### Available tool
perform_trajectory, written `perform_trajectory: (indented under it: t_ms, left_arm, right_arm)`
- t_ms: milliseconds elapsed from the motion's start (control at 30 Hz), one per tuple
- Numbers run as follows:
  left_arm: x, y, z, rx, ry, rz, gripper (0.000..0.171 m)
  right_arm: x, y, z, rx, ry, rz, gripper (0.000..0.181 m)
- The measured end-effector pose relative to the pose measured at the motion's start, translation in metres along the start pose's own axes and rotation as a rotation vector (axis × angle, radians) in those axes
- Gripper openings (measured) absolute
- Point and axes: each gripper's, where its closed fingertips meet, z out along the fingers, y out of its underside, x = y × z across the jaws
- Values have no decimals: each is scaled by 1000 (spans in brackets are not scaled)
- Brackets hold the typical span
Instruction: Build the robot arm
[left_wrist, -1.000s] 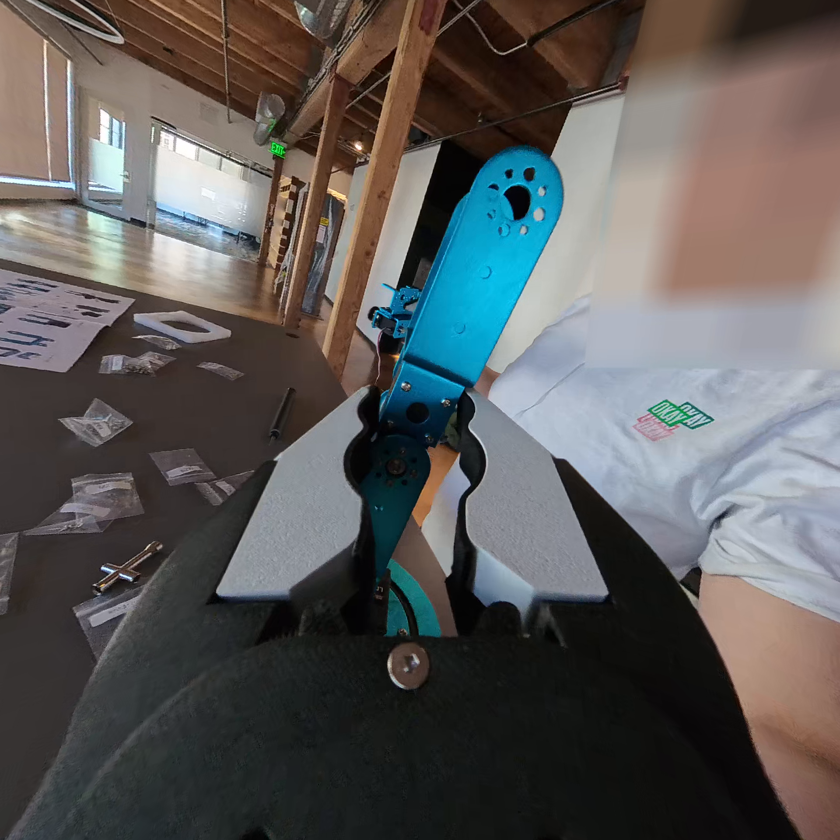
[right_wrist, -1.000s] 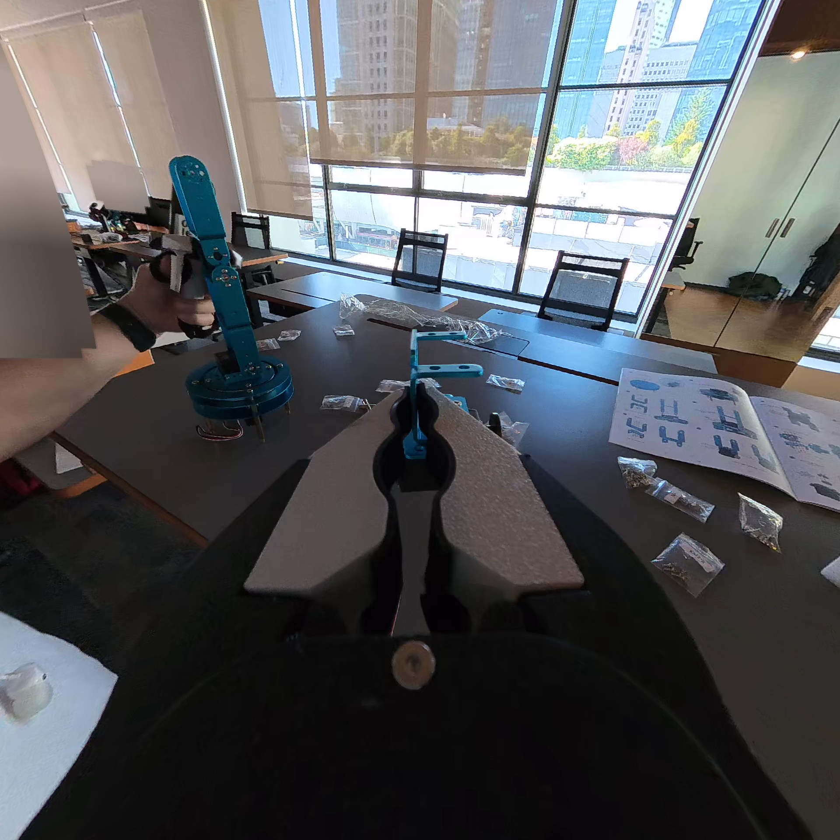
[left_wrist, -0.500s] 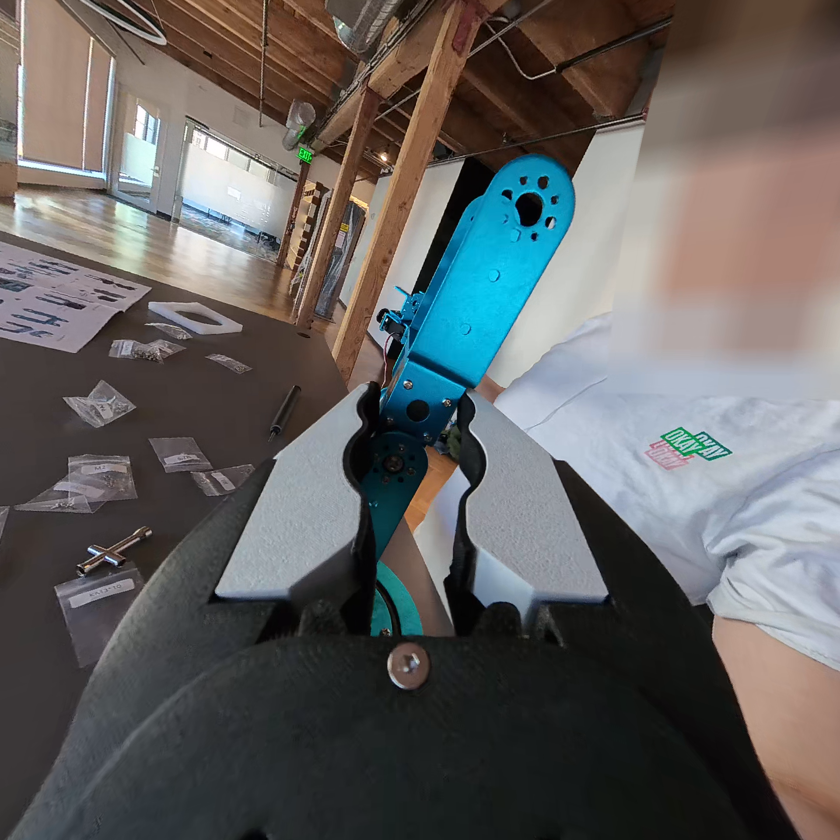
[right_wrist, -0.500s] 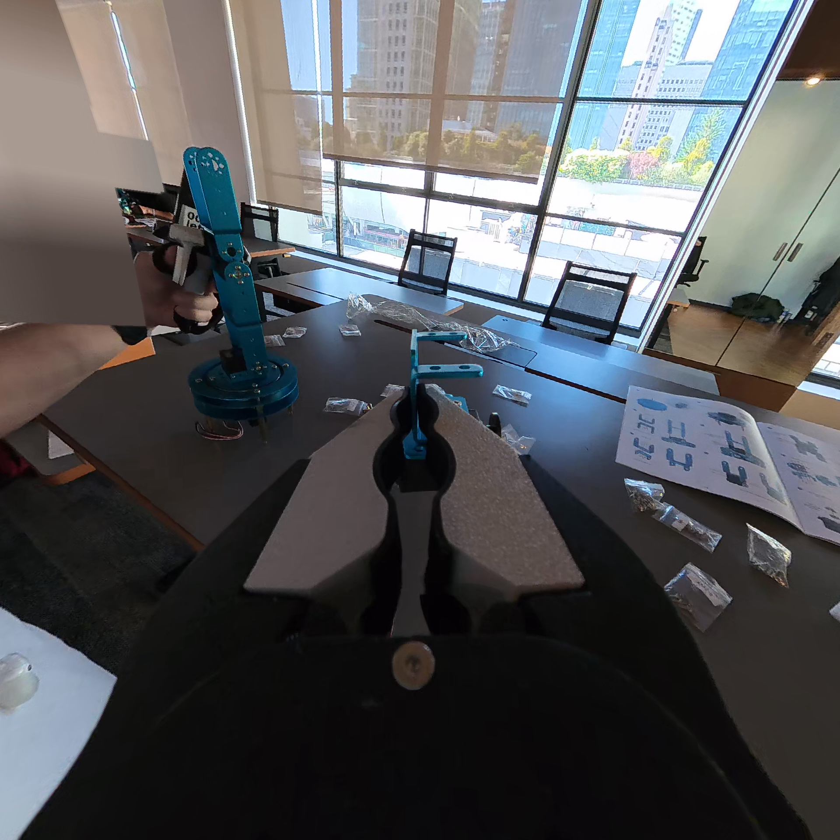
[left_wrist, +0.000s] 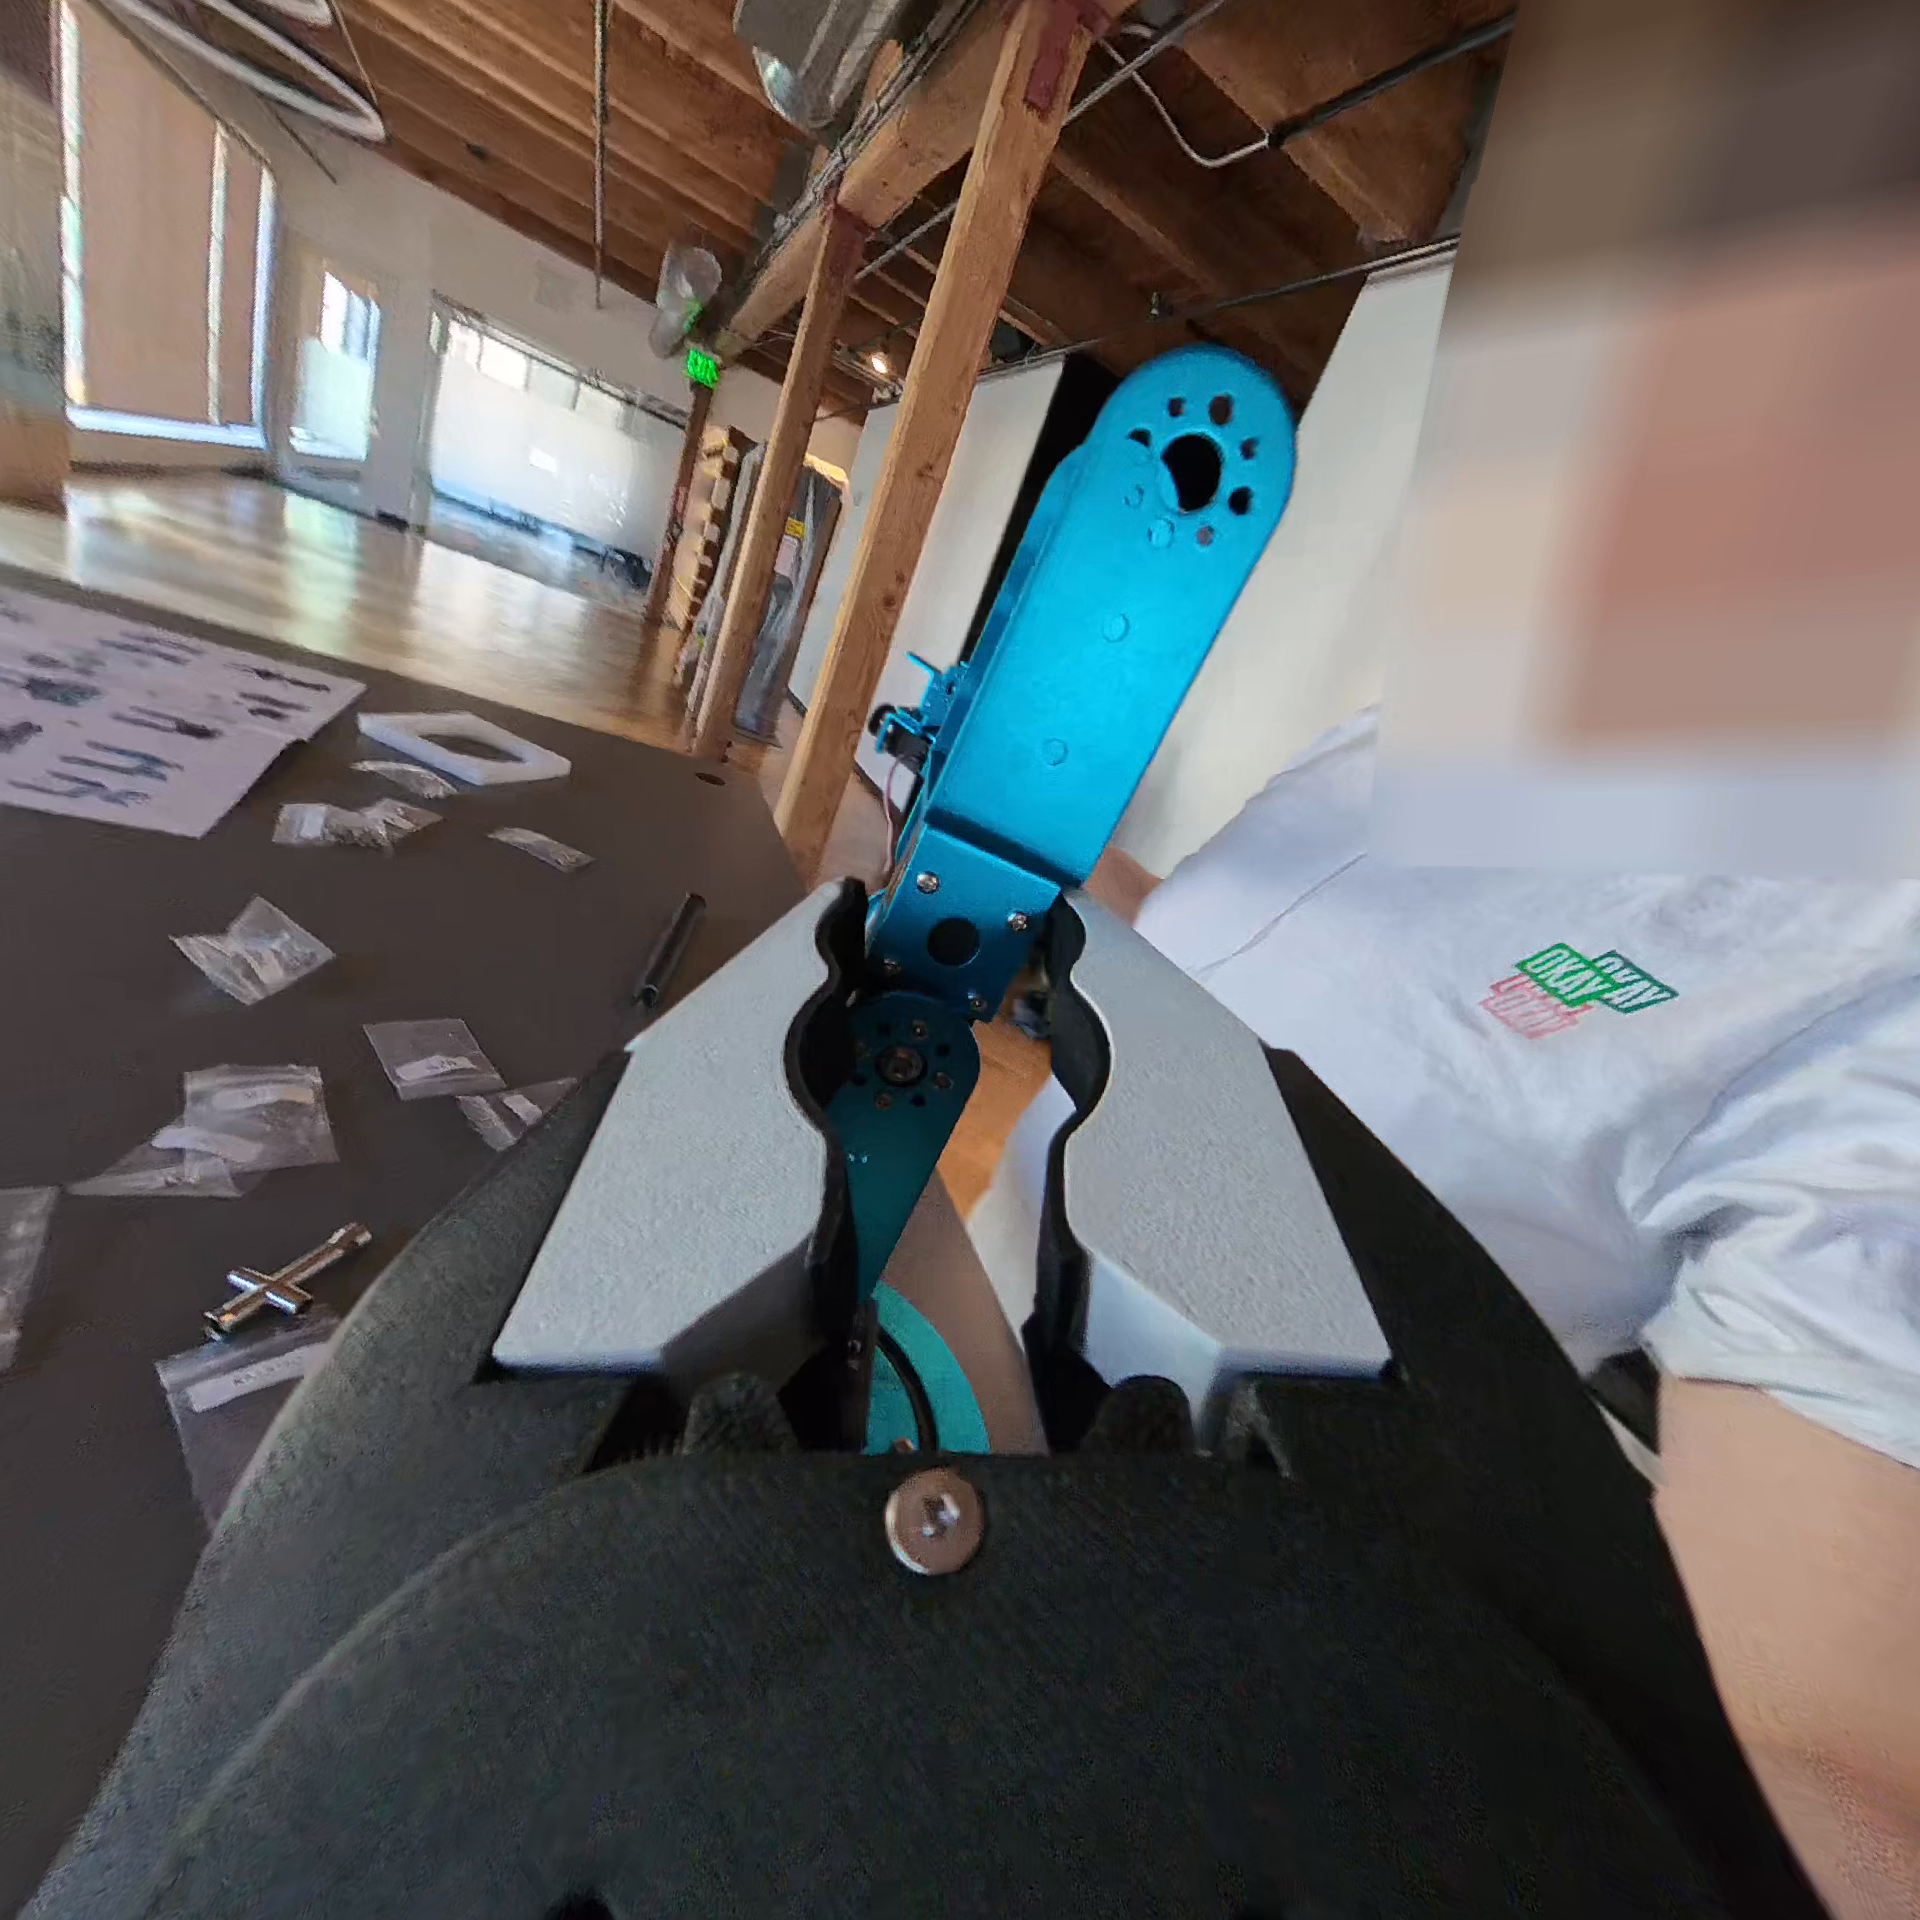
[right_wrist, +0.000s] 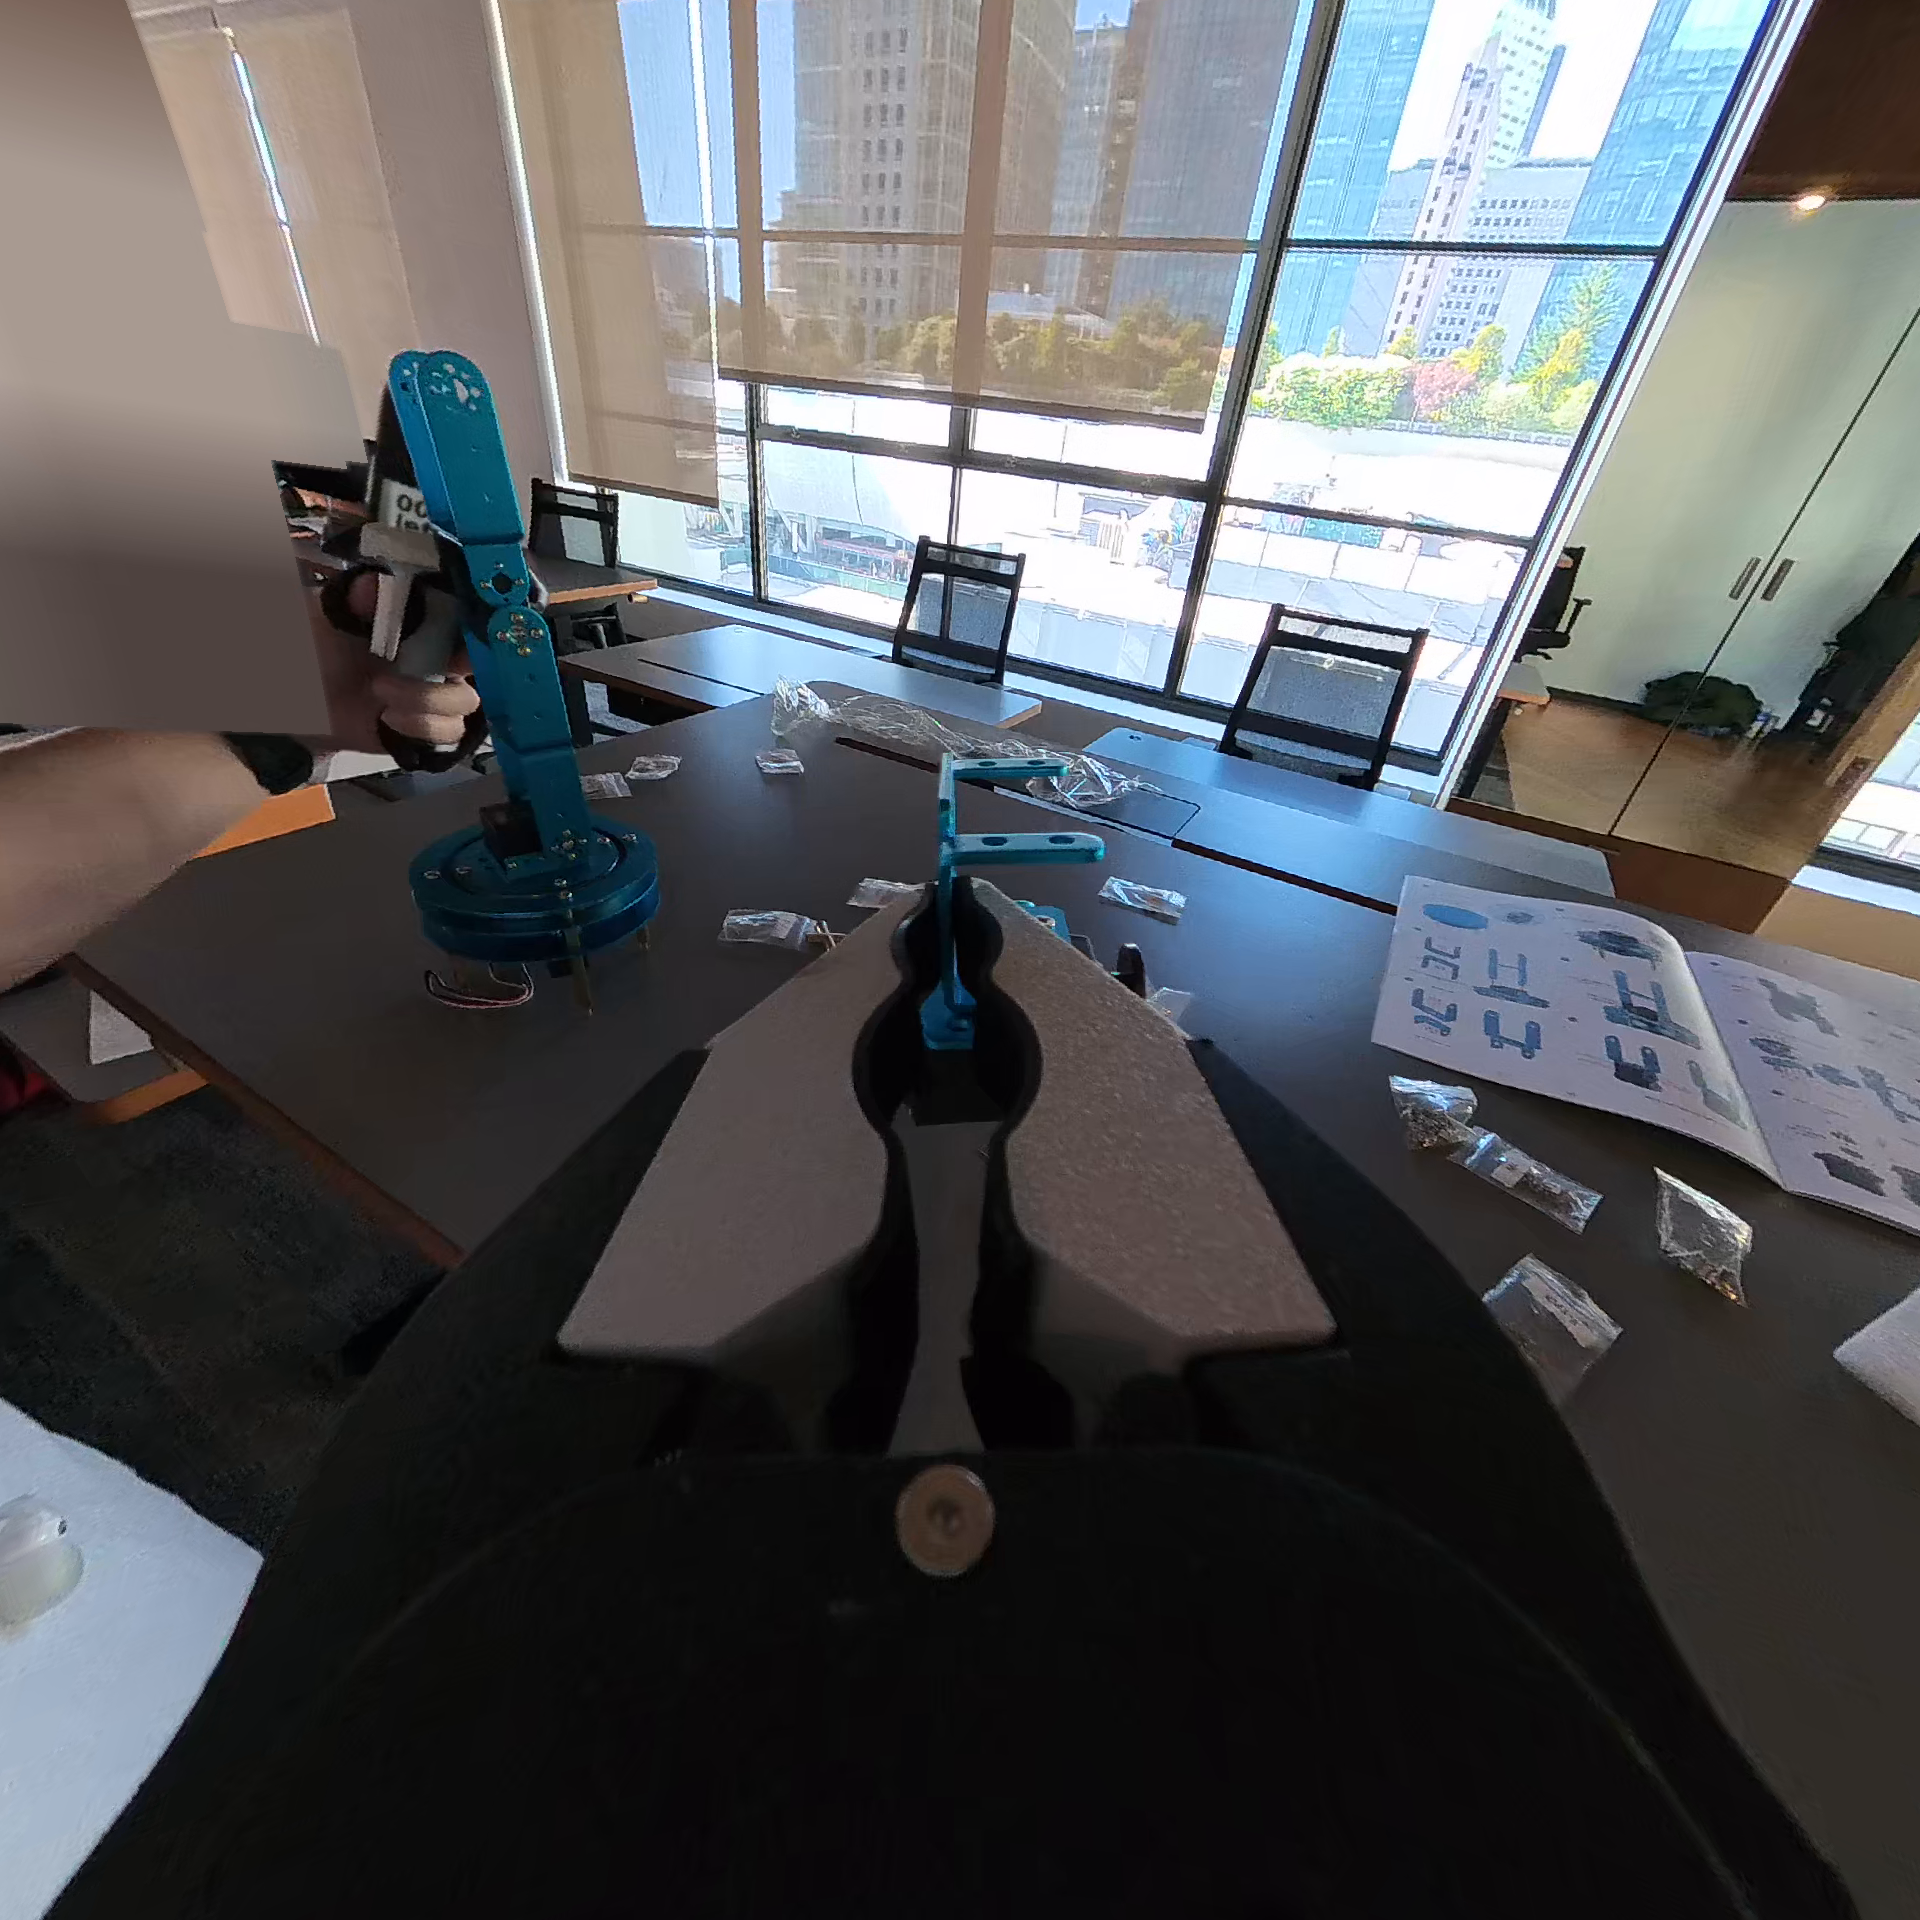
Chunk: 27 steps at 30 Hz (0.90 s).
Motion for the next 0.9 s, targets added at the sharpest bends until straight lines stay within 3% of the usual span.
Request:
perform_trajectory:
  t_ms: [100,200,400,500,700,900]
  left_arm:
    - [-2,1,-4,13,-57,20,39]
    - [-10,-4,-24,70,-224,74,67]
    - [7,0,-73,260,-569,168,69]
    - [31,20,-71,316,-732,221,65]
    - [70,44,-10,387,-938,318,60]
    - [59,38,106,318,-1035,356,57]
  right_arm:
    - [5,2,-4,-2,9,11,1]
    - [13,4,-10,1,30,6,1]
    - [49,7,-27,-7,71,-11,1]
    - [81,-2,-42,18,112,-36,1]
    - [179,-8,-76,41,180,-69,1]
    - [290,4,-100,74,109,-93,1]
